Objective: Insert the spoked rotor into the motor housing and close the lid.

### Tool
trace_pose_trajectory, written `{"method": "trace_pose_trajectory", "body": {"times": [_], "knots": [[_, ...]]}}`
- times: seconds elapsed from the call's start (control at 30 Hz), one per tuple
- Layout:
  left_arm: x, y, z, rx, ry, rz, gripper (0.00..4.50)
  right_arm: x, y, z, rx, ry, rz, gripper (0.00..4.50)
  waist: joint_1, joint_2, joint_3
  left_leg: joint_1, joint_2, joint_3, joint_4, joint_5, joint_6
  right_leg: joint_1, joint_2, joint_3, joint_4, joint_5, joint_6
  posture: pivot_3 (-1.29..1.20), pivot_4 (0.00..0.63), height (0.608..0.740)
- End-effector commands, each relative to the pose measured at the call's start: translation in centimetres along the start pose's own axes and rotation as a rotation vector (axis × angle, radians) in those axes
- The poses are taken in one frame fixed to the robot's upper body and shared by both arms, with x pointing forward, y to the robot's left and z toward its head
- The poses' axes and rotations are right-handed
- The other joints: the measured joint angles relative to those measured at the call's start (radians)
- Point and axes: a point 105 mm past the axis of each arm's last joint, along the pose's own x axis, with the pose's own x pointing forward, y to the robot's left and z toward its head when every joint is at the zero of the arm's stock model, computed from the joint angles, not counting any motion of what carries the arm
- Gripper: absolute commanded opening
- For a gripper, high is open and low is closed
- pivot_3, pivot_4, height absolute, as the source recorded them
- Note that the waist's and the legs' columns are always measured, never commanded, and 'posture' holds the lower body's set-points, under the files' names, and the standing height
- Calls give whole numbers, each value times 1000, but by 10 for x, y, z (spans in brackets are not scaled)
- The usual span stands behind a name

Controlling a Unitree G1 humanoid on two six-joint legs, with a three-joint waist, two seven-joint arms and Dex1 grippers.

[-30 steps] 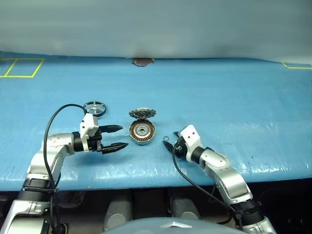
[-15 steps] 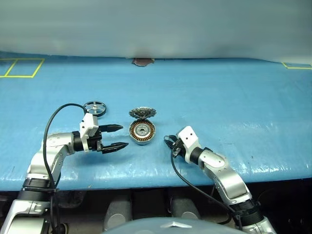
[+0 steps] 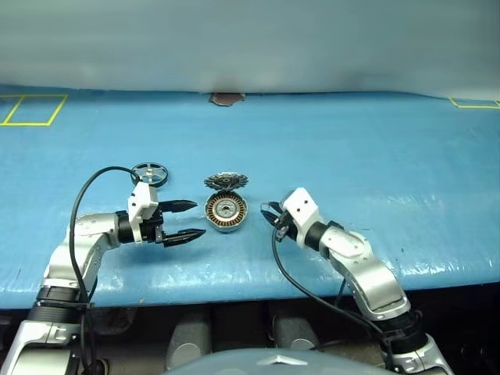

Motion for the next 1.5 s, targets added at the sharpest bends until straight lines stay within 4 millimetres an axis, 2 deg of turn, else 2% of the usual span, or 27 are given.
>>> {"method": "trace_pose_trajectory", "body": {"times": [0.03,0.27,0.67,1.3,1.37,1.43,1.5], "knots": [[-2,3,1,36,7,14,4038,8,16,20,-7,-59,73,763,0,0,0,0,0,0,0,0,0,0,0,0,0,0,0,0,150,740],[-3,3,-2,29,3,38,4038,29,31,23,7,-64,136,763,1,0,0,-1,-1,0,0,-1,0,0,0,0,0,0,0,0,150,740],[-7,4,-4,28,6,65,4038,46,34,19,50,-61,163,763,0,0,0,-1,0,0,0,-1,0,0,0,0,0,0,0,0,150,740],[-7,5,-6,37,7,83,4038,54,36,4,88,-10,165,763,-1,0,0,0,0,0,-1,-1,0,0,0,0,0,0,0,0,150,740],[-7,6,-6,39,7,86,4038,54,36,5,89,-13,167,1506,-1,0,0,0,0,0,-1,-1,0,0,0,0,0,0,0,0,150,740],[-7,6,-6,40,7,88,4038,54,36,8,83,-25,156,2069,-1,0,0,0,0,0,0,-1,0,0,0,0,0,0,0,0,150,740],[-7,7,-6,42,8,90,4038,54,35,11,75,-38,147,2069,-1,0,0,0,0,0,-1,-1,0,0,0,0,0,0,0,0,150,740]]}}
